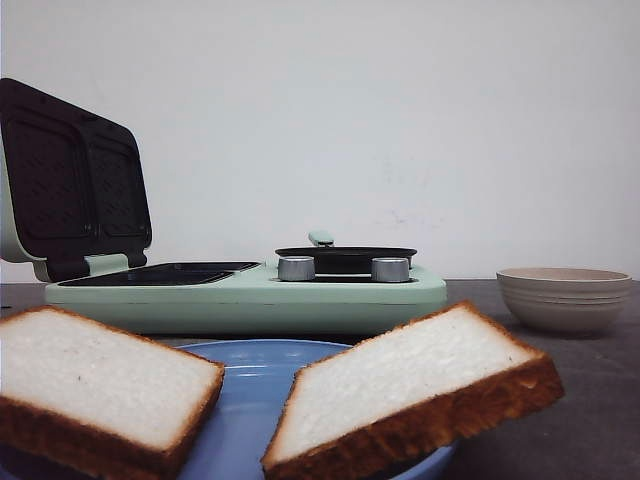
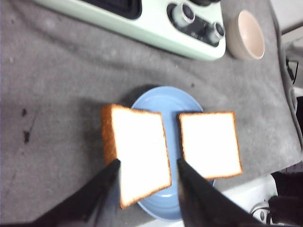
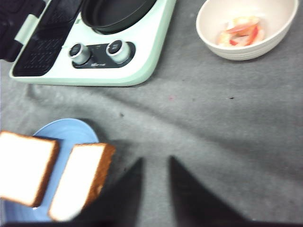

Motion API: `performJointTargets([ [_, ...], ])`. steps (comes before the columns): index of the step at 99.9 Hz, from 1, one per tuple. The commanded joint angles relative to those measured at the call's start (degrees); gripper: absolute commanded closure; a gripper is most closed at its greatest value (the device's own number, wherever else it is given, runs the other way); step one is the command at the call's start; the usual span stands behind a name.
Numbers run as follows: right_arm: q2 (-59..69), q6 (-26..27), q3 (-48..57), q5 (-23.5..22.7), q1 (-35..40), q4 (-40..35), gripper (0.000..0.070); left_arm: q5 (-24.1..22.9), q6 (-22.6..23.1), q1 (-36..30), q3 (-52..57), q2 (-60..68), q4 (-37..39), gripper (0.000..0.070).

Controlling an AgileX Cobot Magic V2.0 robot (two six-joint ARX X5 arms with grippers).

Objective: Make breakfast with bread and shrimp
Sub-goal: 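Move the left gripper over the bread slice on the blue plate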

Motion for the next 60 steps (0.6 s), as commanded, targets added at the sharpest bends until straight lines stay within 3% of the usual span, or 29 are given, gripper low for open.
performJointTargets([
  [1,0.2,0.8,0.6,-0.8,0.0,0.5,0.0461,0.2,1.4,-0.4,0.6,0.5,0.0,0.0429],
  [11,0.2,0.7,0.6,-0.8,0.0,0.4,0.0458,0.3,1.4,-1.0,0.6,1.0,0.1,0.0301],
  [41,0.2,0.3,0.6,-0.8,0.0,1.1,0.0458,0.2,3.5,-1.4,0.6,1.0,-0.1,0.0305],
  [60,0.2,0.7,0.6,-3.9,0.0,0.6,0.0458,0.1,5.7,-1.5,0.6,1.0,-3.1,0.0305],
])
